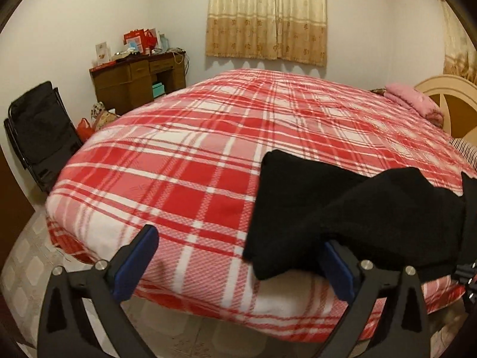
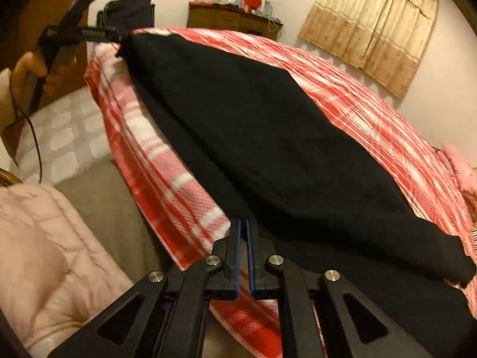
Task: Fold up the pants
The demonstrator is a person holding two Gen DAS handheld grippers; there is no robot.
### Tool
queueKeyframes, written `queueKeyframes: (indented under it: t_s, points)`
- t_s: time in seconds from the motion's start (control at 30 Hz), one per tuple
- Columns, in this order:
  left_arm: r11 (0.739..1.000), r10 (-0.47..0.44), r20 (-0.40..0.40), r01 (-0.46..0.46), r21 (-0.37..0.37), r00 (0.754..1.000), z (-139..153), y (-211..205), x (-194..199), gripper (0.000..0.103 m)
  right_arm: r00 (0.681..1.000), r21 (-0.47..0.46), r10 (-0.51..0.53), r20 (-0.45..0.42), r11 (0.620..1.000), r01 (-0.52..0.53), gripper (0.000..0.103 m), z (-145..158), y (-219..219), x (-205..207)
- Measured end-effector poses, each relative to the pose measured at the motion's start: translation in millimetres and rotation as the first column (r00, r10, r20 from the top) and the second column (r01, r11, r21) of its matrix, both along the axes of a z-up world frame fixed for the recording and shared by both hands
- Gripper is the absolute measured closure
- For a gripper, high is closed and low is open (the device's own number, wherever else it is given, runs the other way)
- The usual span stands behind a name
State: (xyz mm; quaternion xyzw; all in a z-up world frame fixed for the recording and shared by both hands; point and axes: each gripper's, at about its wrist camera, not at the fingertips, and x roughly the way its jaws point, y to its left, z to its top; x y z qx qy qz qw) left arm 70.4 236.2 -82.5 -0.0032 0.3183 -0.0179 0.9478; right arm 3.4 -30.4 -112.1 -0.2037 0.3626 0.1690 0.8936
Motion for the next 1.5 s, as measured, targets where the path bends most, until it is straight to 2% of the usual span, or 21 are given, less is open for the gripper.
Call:
queueKeyframes:
  t_s: [0.07,0.2,0.27,0.3,0.37,0.43,0.5,0.57,0.63,0.73,0.8,0.93,0.97,1.03,1.17,1.2,1.27,1.3,1.33,1.37,1.5]
  points:
    - [0.999,-0.013,-0.007,0.013,0.044,1.000,1.3,-4.7,-2.9,0.000,1.000,0.031,0.003,-0.003,1.000,-0.003,0.099,5.0,-3.6,-0.6]
    - [0.977,-0.052,-0.048,0.061,0.204,0.997,-1.5,-16.7,-13.5,0.000,1.000,0.150,0.020,0.011,0.988,-0.021,0.099,28.1,-13.0,-2.2]
    - [0.967,-0.051,-0.051,0.062,0.246,0.997,0.2,-15.6,-19.5,0.000,0.999,0.211,0.022,0.040,0.977,-0.030,0.099,45.6,-18.2,-1.4]
    - [0.969,-0.050,-0.049,0.060,0.238,0.998,3.0,-12.2,-21.4,0.000,0.998,0.225,0.017,0.054,0.974,-0.028,0.099,51.6,-19.4,1.4]
    - [0.986,-0.060,-0.055,0.068,0.150,0.997,10.5,-1.2,-24.8,0.000,0.996,0.222,-0.010,0.084,0.975,-0.009,0.099,61.1,-19.3,10.1]
    - [0.996,-0.086,-0.080,0.086,-0.009,0.993,18.0,13.3,-26.3,0.000,0.991,0.192,-0.060,0.118,0.981,0.037,0.099,63.6,-18.5,21.7]
    - [0.976,-0.127,-0.104,0.105,-0.192,0.986,21.0,24.5,-25.5,0.001,0.987,0.215,-0.113,0.112,0.973,0.087,0.099,61.2,-22.9,35.2]
    - [0.940,-0.177,-0.123,0.131,-0.314,0.976,18.8,22.6,-24.5,0.001,0.985,0.277,-0.159,0.067,0.951,0.135,0.099,52.8,-31.8,50.0]
    - [0.924,-0.217,-0.126,0.162,-0.347,0.968,15.1,12.4,-24.5,0.002,0.983,0.285,-0.180,0.031,0.944,0.164,0.099,42.4,-36.7,60.0]
    - [0.916,-0.263,-0.136,0.202,-0.347,0.955,6.1,-11.1,-19.7,0.002,0.983,0.225,-0.178,-0.037,0.957,0.182,0.099,16.5,-35.1,67.1]
    - [0.907,-0.272,-0.160,0.197,-0.373,0.949,-2.9,-20.8,-11.5,0.002,0.980,0.188,-0.185,-0.074,0.963,0.196,0.099,3.6,-35.2,63.6]
    - [0.866,-0.274,-0.189,0.157,-0.474,0.943,-15.6,-25.2,3.3,0.002,0.980,0.204,-0.188,-0.073,0.959,0.199,0.099,2.8,-41.4,56.6]
    - [0.846,-0.269,-0.178,0.144,-0.513,0.947,-16.8,-22.3,5.0,0.002,0.979,0.201,-0.189,-0.073,0.959,0.200,0.099,2.8,-40.7,57.2]
    - [0.826,-0.237,-0.161,0.111,-0.552,0.958,-15.9,-16.0,7.7,0.002,0.979,0.200,-0.194,-0.068,0.958,0.204,0.099,1.5,-38.3,55.0]
    - [0.806,-0.128,-0.146,0.017,-0.592,0.981,-13.2,-1.5,17.9,0.004,0.979,0.185,-0.197,-0.054,0.961,0.204,0.098,0.2,-35.4,53.9]
    - [0.806,-0.092,-0.145,-0.012,-0.592,0.985,-12.4,1.2,20.8,0.007,0.979,0.182,-0.198,-0.053,0.962,0.204,0.098,-0.1,-35.0,53.7]
    - [0.819,-0.054,-0.132,-0.032,-0.573,0.990,-9.1,1.2,23.7,0.033,0.978,0.181,-0.200,-0.054,0.961,0.206,0.098,-0.1,-35.6,53.7]
    - [0.838,-0.040,-0.133,-0.039,-0.545,0.990,-7.5,-0.6,24.2,0.041,0.978,0.181,-0.201,-0.054,0.961,0.207,0.098,0.0,-35.8,54.1]
    - [0.868,-0.024,-0.130,-0.043,-0.495,0.991,-4.3,-3.5,24.2,0.059,0.978,0.180,-0.202,-0.053,0.961,0.208,0.098,-0.2,-35.5,53.6]
    - [0.881,-0.022,-0.120,-0.037,-0.471,0.993,-2.6,-4.3,23.5,0.073,0.978,0.179,-0.203,-0.052,0.961,0.209,0.098,-0.2,-35.2,53.3]
    - [0.894,-0.051,-0.019,0.038,-0.446,0.999,6.9,-0.2,11.7,0.081,0.977,0.176,-0.209,-0.048,0.961,0.214,0.098,-1.0,-34.0,53.6]
